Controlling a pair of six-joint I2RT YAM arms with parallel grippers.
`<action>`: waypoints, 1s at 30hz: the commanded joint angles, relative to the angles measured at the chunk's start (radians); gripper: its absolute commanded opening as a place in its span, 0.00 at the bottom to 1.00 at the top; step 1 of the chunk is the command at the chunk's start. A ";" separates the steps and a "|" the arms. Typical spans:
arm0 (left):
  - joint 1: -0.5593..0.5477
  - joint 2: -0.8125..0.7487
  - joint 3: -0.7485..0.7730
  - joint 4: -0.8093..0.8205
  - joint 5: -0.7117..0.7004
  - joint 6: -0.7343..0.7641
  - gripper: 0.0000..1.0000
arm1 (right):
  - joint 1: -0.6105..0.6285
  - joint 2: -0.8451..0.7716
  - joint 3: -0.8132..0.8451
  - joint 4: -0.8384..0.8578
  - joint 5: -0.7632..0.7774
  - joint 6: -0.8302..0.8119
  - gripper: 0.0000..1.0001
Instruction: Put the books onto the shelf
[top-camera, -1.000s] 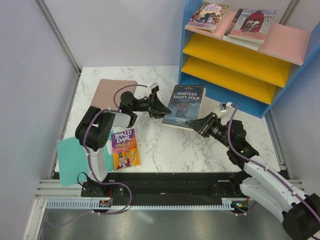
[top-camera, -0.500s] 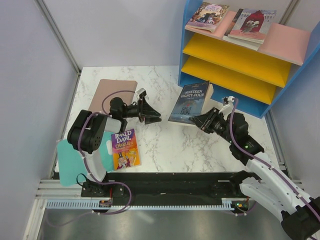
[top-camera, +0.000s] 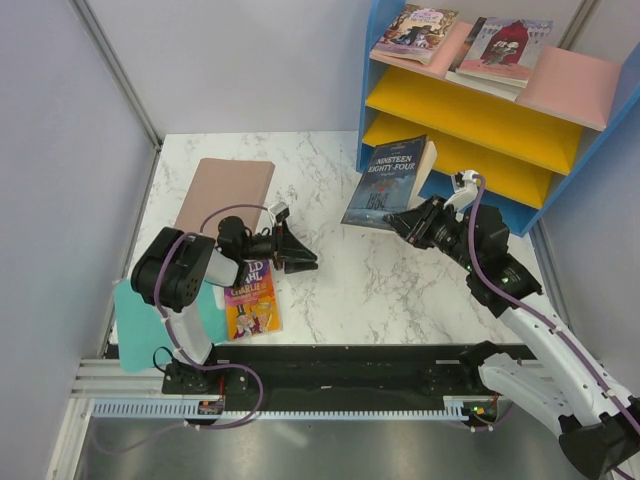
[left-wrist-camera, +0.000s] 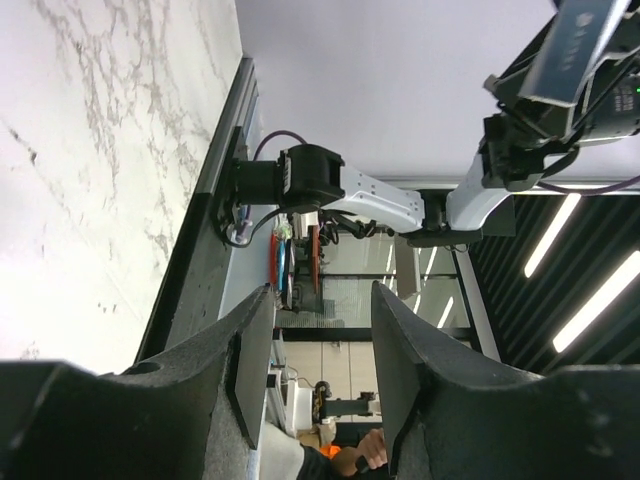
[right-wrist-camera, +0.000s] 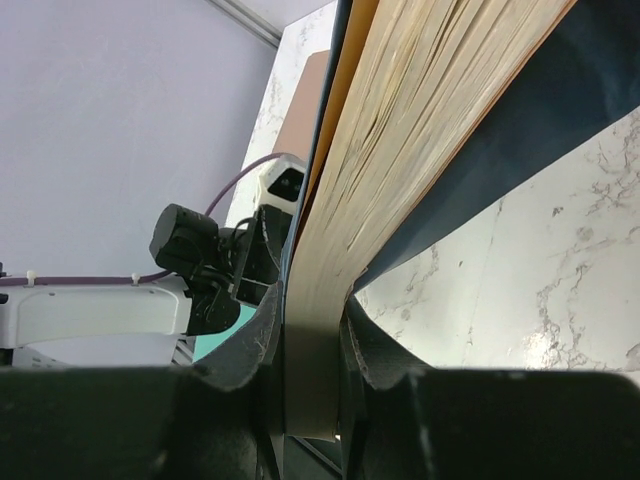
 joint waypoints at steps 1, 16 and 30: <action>-0.004 -0.004 -0.045 0.335 0.012 0.094 0.50 | -0.002 0.005 0.122 0.064 0.007 -0.070 0.00; -0.040 -0.004 -0.066 0.337 0.012 0.103 0.47 | -0.073 0.159 0.285 0.035 0.062 -0.145 0.00; -0.050 0.000 -0.080 0.337 0.013 0.103 0.42 | -0.179 0.281 0.342 0.146 -0.030 -0.115 0.00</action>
